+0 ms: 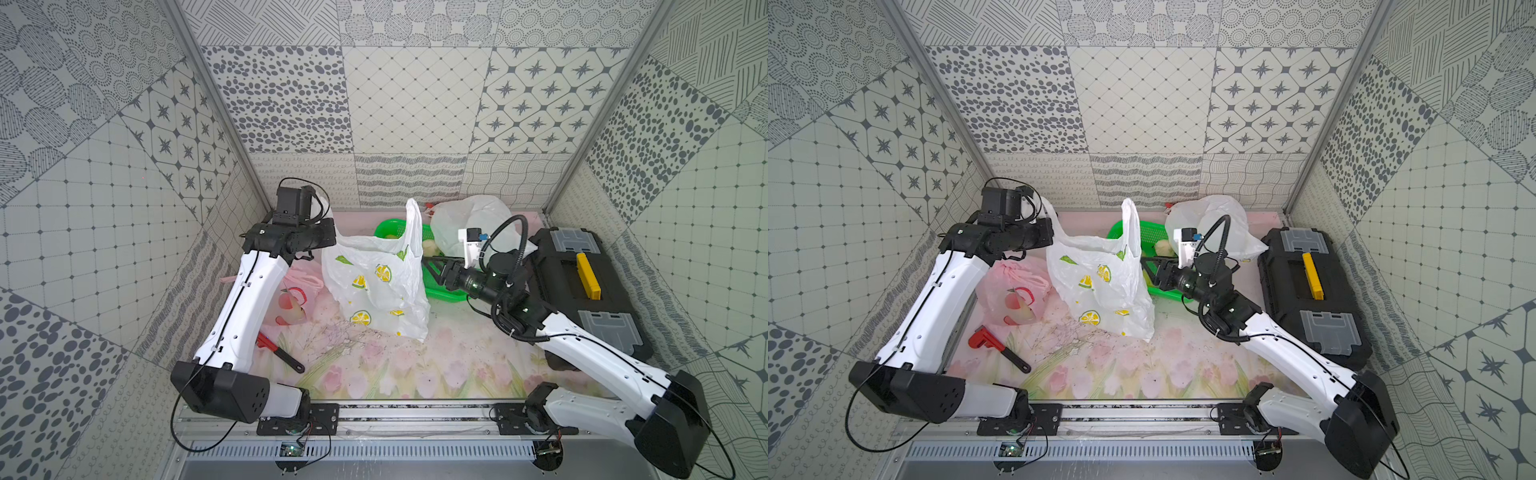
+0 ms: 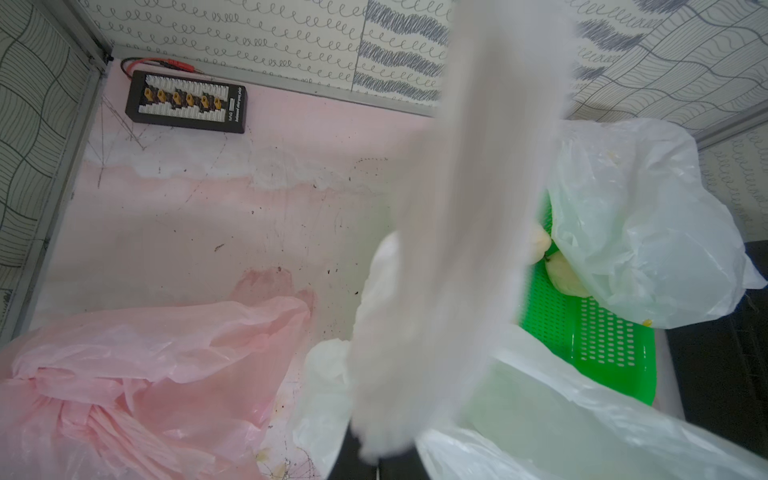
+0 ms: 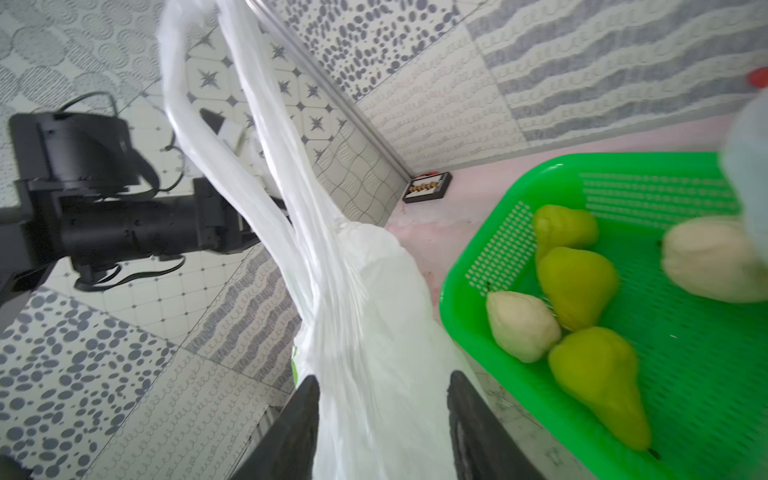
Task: Place the pears into plastic bags & tie knots
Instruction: Pick up the pear from the basket.
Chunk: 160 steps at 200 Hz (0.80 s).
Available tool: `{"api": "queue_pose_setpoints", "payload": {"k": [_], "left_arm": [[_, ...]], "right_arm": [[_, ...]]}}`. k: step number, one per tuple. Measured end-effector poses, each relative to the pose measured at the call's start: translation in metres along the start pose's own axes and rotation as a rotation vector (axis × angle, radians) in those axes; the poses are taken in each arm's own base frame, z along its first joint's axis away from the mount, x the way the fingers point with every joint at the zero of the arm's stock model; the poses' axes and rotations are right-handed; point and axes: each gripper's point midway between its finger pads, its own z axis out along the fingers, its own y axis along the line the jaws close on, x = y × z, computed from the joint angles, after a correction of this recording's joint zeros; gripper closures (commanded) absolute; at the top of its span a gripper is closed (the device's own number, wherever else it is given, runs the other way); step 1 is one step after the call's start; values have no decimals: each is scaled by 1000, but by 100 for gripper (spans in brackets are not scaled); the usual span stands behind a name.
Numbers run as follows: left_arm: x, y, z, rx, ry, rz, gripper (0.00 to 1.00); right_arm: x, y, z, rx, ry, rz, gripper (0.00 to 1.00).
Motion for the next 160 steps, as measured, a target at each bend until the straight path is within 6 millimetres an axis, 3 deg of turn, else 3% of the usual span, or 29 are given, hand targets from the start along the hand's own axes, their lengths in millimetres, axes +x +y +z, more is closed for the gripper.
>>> {"api": "queue_pose_setpoints", "payload": {"k": [22,51,91,115,160], "left_arm": [[-6,-5,-13,25,-33,21,100],[-15,-17,-37,82,-87,39,100],[-29,-34,-69,162,-160,68,100],[-30,-37,-83,176,-188,80,100],[-31,-38,-107,187,-240,96,100]], "right_arm": [[-16,-48,-18,189,-4,64,47],[-15,-74,-8,382,123,82,45],[8,-116,37,556,299,77,33],[22,-140,76,626,370,58,27],[26,-175,136,695,415,-16,18]]}}
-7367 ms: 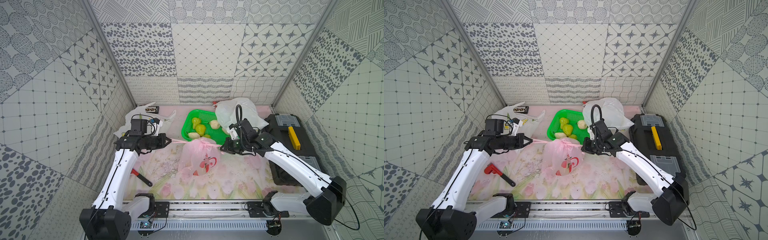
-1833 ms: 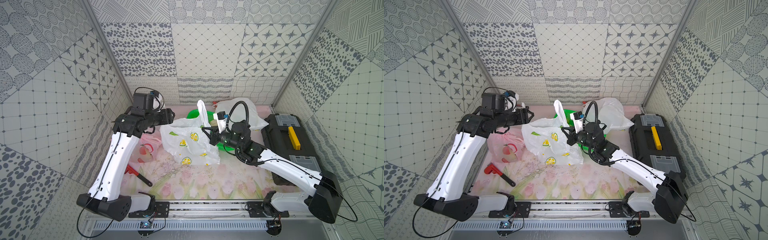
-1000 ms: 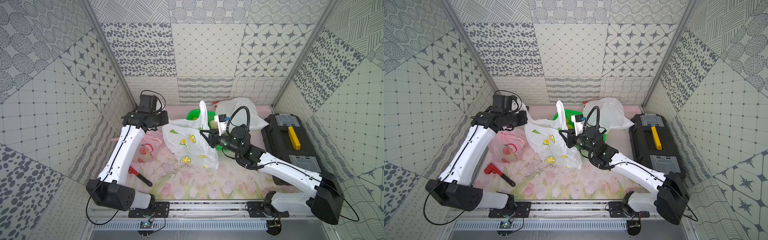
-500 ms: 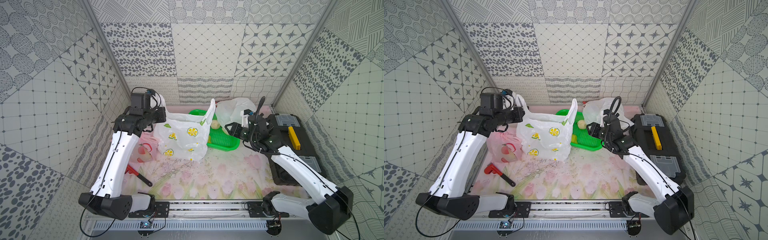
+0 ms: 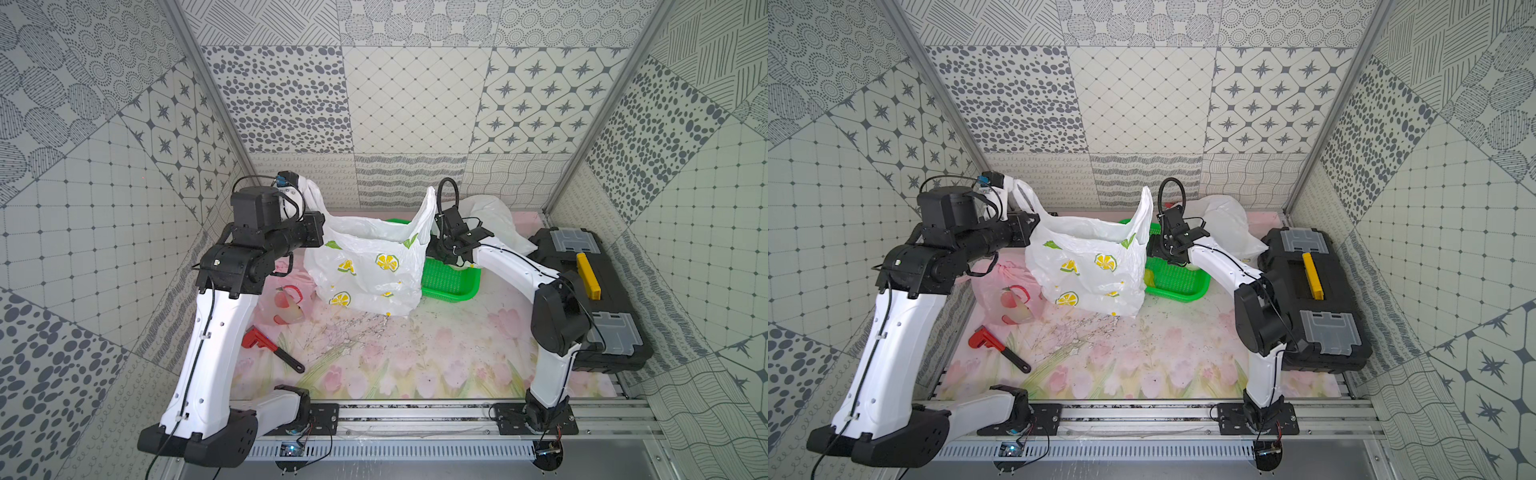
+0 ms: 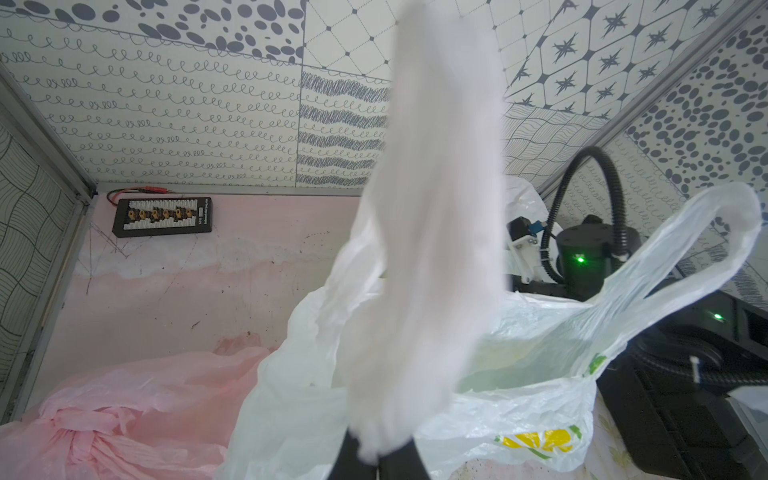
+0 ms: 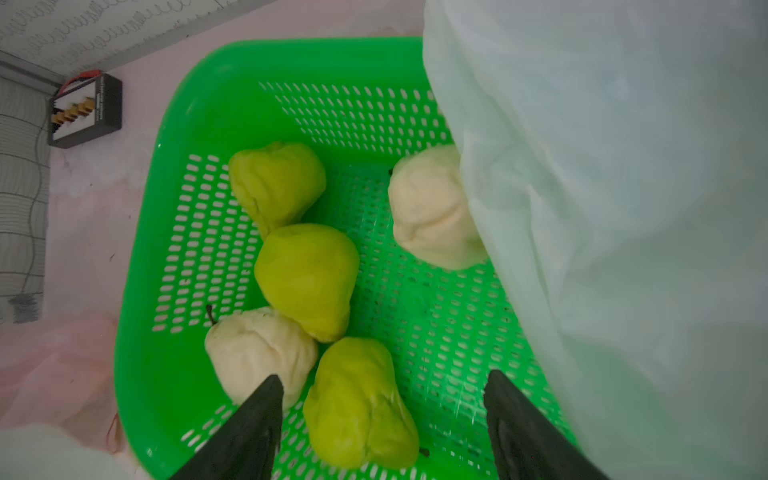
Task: Place the pears into plastic bags & tie knots
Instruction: Pick up the pear from the basket.
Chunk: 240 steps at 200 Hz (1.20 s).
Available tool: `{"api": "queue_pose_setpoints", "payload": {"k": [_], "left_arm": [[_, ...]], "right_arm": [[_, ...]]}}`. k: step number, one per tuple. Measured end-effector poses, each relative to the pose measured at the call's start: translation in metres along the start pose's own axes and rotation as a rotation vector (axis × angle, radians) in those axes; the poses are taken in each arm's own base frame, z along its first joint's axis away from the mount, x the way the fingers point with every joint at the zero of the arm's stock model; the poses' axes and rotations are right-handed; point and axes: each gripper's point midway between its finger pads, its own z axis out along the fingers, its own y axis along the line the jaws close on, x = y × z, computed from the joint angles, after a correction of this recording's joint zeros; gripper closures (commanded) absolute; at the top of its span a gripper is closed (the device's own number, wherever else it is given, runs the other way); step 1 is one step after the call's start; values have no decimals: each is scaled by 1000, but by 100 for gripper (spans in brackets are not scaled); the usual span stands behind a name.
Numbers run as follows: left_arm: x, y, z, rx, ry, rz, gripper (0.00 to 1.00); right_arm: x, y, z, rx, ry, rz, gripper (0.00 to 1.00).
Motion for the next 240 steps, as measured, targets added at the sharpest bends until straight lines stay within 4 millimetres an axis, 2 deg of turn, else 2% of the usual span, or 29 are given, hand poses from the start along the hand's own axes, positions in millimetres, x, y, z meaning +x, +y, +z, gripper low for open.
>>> {"api": "queue_pose_setpoints", "payload": {"k": [52,72,105,134,158,181,198,219,240], "left_arm": [[17,-5,7,47,50,-27,100],[22,-8,9,70,67,-37,100],[26,-12,12,102,81,-43,100],[31,-13,17,116,95,-54,100],[36,-13,22,123,110,-65,100],[40,-12,27,124,125,-72,100],[44,-11,30,123,136,-76,100],[47,-10,33,124,147,-83,100],[49,-9,37,125,157,-89,100]], "right_arm": [[-33,3,49,124,10,-152,9],[-36,-1,64,167,29,-195,8],[-28,-12,86,228,85,-256,10],[-15,-17,99,241,144,-287,21],[-9,-18,100,232,173,-301,41],[-4,-12,95,179,182,-301,62],[4,-8,80,122,186,-282,69],[6,1,40,32,153,-248,72],[-6,15,-18,-71,58,-219,72]]}}
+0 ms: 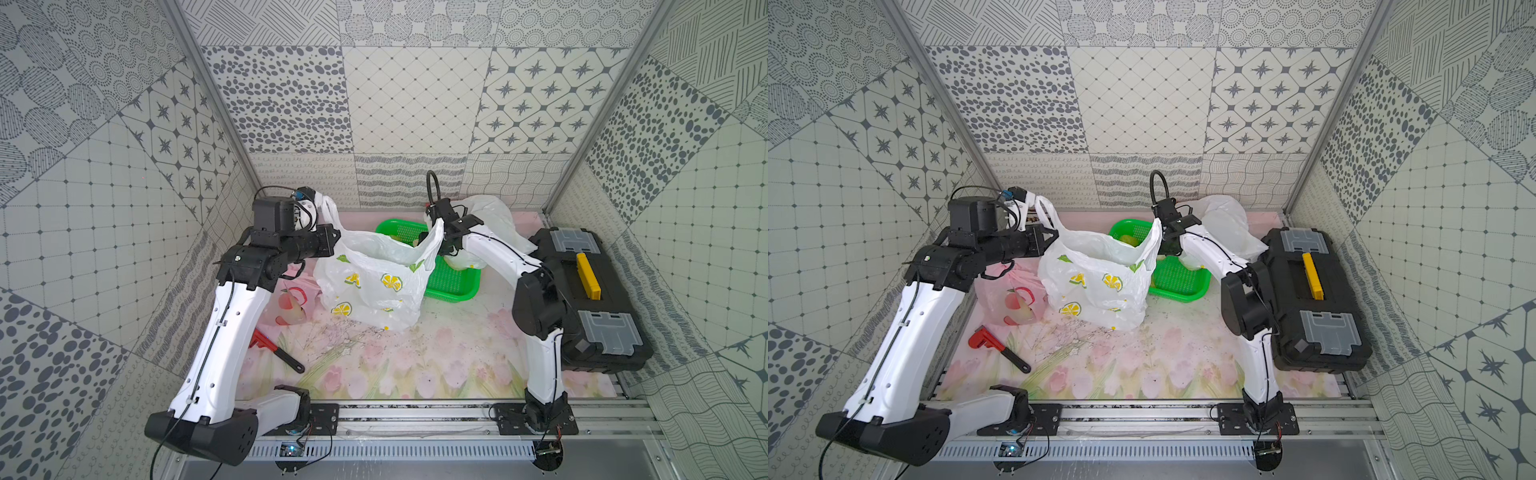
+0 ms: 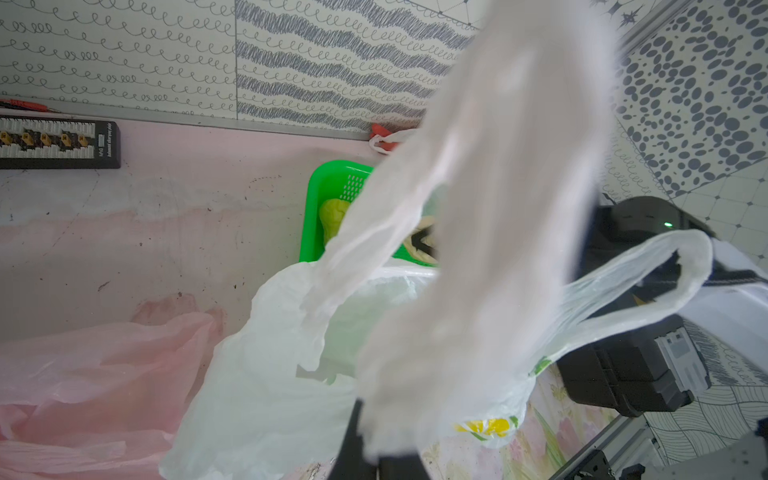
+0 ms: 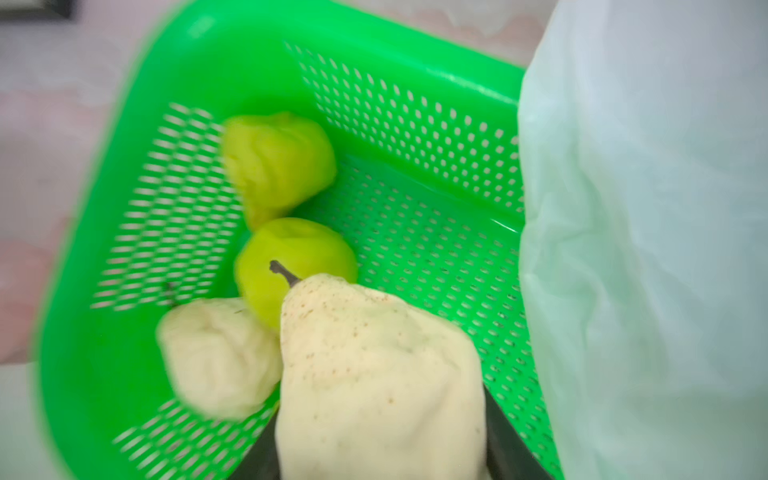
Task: Place the pears into plastic bags & tie knots
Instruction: Place the pear in the plastic bag.
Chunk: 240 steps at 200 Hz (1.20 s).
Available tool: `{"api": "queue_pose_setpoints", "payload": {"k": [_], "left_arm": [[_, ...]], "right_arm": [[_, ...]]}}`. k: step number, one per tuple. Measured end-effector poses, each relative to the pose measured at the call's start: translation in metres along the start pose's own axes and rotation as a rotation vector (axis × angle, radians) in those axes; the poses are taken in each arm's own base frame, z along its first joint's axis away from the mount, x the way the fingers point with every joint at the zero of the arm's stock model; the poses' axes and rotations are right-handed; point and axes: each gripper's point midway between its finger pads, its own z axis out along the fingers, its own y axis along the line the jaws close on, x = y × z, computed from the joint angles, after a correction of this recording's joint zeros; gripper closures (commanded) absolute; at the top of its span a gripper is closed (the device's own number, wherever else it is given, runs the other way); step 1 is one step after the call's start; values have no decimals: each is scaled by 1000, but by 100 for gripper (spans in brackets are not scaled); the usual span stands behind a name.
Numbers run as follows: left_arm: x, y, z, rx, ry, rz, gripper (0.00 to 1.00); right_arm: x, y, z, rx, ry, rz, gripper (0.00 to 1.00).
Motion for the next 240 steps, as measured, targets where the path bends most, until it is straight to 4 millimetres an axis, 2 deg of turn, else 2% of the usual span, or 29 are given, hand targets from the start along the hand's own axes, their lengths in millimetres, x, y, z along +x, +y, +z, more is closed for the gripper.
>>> {"api": "queue_pose_setpoints", "payload": {"k": [20,40,58,65,77,89,107,119,126,135,144,168,189,221,240], "left_arm": [[1,0,4,3,9,-2,100],[4,1,9,5,24,-5,100],[8,0,15,13,39,-6,100],[9,-2,18,19,44,-7,100],[10,-5,22,28,49,-4,100],[10,-10,26,43,54,3,100],[13,-18,32,62,67,15,100],[15,-23,34,71,75,20,100],[16,-25,35,78,79,25,100],[16,-29,34,88,80,30,100],[16,-32,33,95,79,35,100],[14,-41,29,120,72,46,100],[14,-48,27,150,71,53,100],[20,-59,31,199,90,49,100],[26,-64,37,223,110,45,100]], "right_arm": [[-6,6,-57,-64,-100,27,73],[-12,-4,-115,-91,-196,78,76],[-26,-9,-170,-108,-291,99,77],[-33,-5,-190,-124,-323,95,77],[-43,17,-222,-172,-372,60,76],[-47,54,-249,-252,-403,-1,76],[-36,110,-269,-374,-392,-89,75],[-22,143,-266,-446,-354,-137,75],[-10,161,-256,-487,-309,-160,76],[3,174,-237,-515,-250,-164,76],[14,178,-213,-520,-193,-154,76],[46,167,-140,-480,-24,-86,76],[73,148,-93,-446,94,5,76],[101,123,-59,-379,180,133,70],[115,115,-47,-322,198,167,59]]}}
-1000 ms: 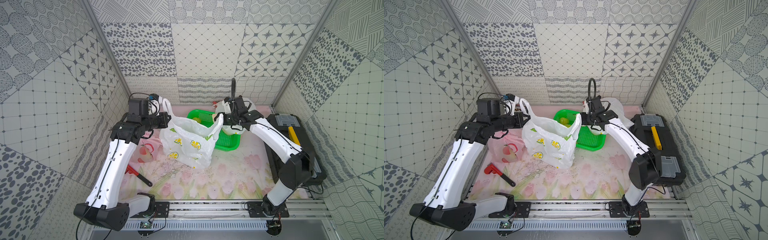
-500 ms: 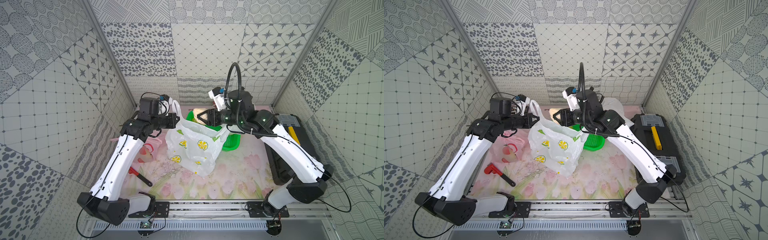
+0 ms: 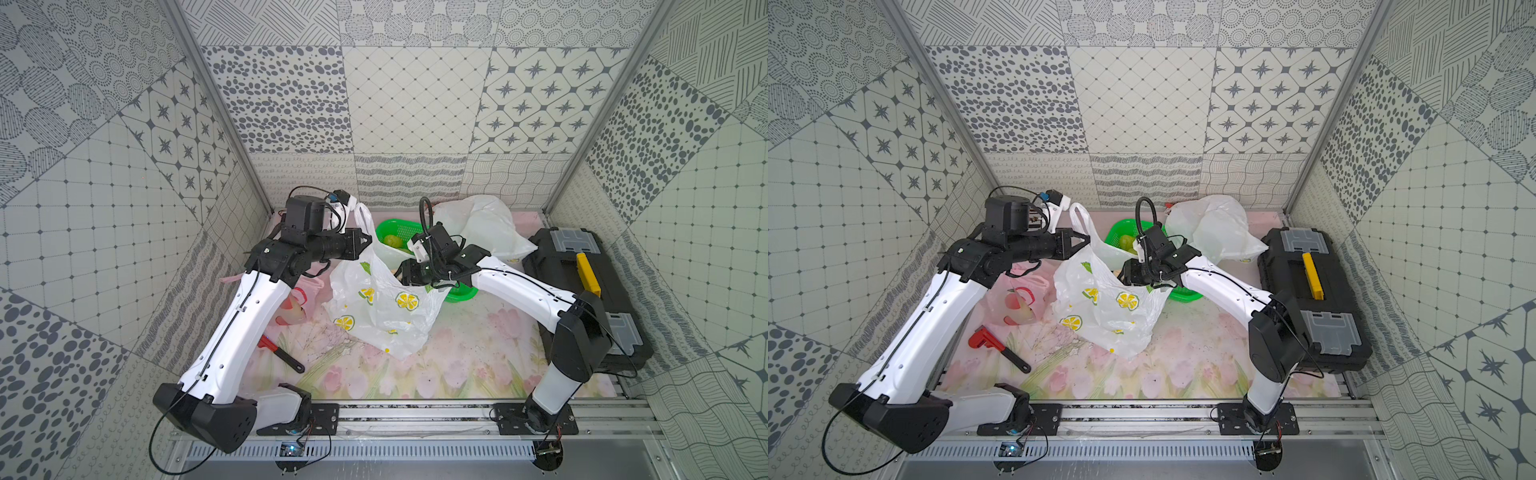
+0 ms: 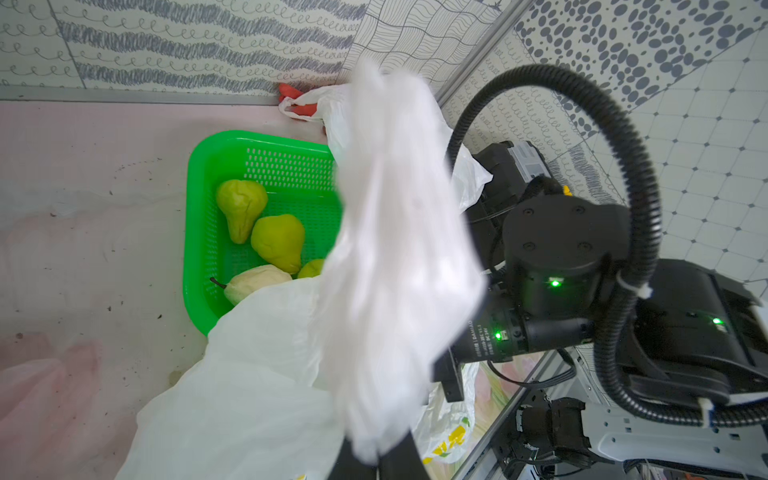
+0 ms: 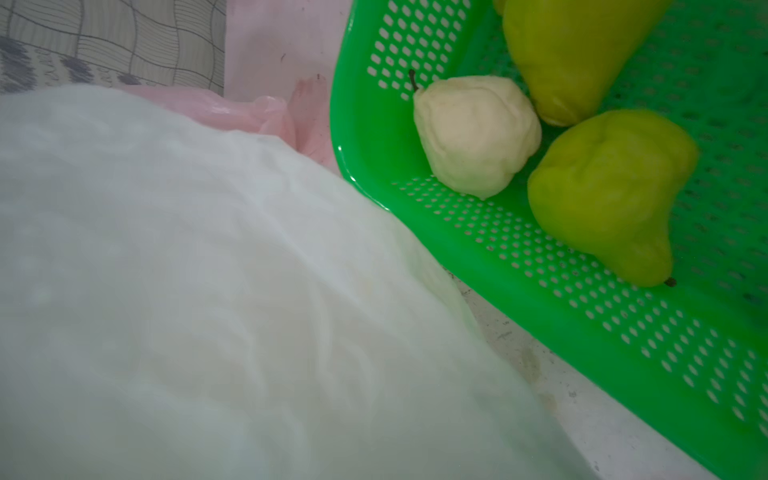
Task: Place the pears into plastic bags & tie knots
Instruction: Place the pear in the plastic bag, then pick up the pear from the basket.
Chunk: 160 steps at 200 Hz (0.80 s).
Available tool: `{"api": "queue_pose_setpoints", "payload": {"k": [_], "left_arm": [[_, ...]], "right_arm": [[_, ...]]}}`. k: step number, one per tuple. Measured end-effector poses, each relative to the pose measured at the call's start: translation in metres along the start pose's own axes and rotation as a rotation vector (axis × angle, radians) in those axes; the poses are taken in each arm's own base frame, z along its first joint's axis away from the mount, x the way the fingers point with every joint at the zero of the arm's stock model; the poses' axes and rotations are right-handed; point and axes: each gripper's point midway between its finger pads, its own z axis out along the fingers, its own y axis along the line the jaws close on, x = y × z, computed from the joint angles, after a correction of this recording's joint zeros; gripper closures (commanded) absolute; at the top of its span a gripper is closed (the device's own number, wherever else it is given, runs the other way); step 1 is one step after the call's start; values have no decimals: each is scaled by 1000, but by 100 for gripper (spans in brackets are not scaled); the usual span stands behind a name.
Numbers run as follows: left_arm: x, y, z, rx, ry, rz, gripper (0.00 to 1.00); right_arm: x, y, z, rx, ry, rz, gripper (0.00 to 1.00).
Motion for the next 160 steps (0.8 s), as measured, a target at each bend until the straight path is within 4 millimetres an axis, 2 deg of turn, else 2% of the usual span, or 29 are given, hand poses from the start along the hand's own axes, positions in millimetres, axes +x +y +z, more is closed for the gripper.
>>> {"api": "queue_pose_setpoints", "payload": {"k": [17,48,72,94,109,127,147,160], "left_arm": [[6,0,6,7,18,-9,100],[15,6,11,-8,41,-29,100],[24,13,16,-29,60,-51,100],[33,22,22,-51,77,-76,100],[39,29,25,-72,85,-91,100],[46,43,27,-109,94,-120,100],[53,62,25,-160,93,-165,100],[52,71,23,-189,83,-182,100]], "right_arm": [[10,-5,15,71,4,-22,46],[30,-16,44,179,39,-81,30],[32,-22,46,200,39,-111,15],[29,-16,36,191,49,-158,10],[22,-3,19,165,38,-195,11],[9,20,-17,105,-5,-226,15],[-19,54,-74,-15,-120,-239,23],[-47,70,-119,-98,-234,-223,34]]}}
